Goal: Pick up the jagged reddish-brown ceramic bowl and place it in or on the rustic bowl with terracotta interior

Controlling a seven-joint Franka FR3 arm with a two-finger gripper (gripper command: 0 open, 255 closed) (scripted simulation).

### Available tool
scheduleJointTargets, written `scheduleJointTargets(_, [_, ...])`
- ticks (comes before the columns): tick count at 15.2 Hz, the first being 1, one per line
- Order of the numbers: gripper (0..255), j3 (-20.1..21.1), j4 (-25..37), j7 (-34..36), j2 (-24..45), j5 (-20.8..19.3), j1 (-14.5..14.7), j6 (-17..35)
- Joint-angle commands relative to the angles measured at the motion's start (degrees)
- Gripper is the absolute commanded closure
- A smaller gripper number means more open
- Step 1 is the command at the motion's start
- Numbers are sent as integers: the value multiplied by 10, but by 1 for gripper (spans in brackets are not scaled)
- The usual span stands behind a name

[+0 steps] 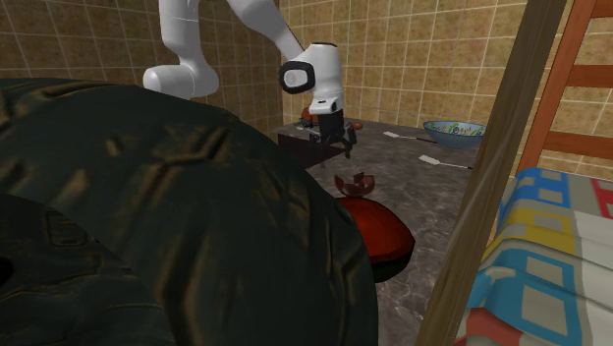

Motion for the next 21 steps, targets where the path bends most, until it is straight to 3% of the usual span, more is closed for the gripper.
scheduleJointTargets(1, [0, -12, 23, 34, 38, -26, 10, 18])
scheduleJointTargets(8, [0, -32, 36, 55, 99, -55, 27, 64])
scheduleJointTargets(16, [0, -33, 36, 55, 99, -54, 27, 64])
scheduleJointTargets(17, [255, -33, 36, 55, 99, -54, 27, 64])
scheduleJointTargets(21, [255, -33, 36, 55, 99, -54, 27, 64])
